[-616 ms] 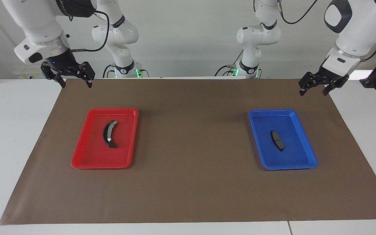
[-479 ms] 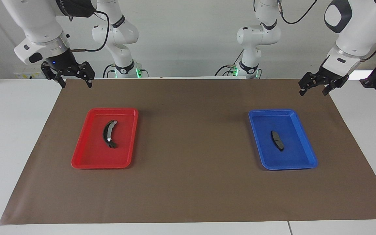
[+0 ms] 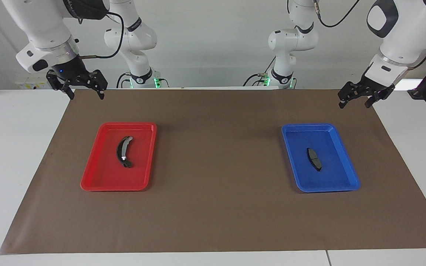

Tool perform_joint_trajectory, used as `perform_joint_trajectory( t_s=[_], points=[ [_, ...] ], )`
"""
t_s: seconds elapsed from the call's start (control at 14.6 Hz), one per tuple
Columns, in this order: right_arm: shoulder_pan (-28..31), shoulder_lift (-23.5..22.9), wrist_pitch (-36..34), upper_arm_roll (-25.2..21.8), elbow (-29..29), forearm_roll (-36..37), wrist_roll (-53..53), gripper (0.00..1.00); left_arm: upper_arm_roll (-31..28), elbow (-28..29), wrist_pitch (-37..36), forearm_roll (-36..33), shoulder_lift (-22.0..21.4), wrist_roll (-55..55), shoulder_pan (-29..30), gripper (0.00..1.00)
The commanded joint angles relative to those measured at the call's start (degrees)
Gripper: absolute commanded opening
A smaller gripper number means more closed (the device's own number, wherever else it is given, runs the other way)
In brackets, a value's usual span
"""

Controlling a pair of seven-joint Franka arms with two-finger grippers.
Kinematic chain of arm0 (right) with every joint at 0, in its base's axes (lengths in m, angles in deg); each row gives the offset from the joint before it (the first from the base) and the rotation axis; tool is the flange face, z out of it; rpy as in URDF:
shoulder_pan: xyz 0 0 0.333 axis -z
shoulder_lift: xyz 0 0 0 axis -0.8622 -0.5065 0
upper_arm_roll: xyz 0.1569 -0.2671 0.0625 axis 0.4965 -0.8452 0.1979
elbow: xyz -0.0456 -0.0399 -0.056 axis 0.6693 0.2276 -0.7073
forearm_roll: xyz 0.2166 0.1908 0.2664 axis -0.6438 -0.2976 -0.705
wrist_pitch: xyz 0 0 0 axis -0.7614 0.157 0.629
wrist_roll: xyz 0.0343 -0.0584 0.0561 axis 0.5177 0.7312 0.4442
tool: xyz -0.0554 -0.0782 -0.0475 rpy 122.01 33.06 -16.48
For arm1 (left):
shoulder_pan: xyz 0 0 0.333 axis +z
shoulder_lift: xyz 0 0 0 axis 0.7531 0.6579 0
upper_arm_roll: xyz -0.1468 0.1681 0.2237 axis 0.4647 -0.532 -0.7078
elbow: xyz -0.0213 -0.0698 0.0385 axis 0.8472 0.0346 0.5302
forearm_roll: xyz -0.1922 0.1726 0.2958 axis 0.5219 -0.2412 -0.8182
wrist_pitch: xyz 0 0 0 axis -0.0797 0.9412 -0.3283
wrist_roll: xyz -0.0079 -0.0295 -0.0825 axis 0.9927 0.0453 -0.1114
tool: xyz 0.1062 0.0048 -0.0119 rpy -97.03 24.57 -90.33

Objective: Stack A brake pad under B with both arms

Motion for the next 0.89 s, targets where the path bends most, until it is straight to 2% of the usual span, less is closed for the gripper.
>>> perform_joint_trajectory(
  t_s=[0.0, 0.82],
  points=[
    [0.7, 0.84, 1.12, 0.32, 1.13, -0.62, 0.26, 1.0, -0.16, 1.54, 0.45, 0.25, -1.55, 1.66, -0.16, 0.99],
    [0.78, 0.84, 1.12, 0.41, 1.22, -0.62, 0.26, 1.0, -0.16, 2.07, 0.72, 0.16, -1.73, 1.49, -0.16, 0.99]
  ],
)
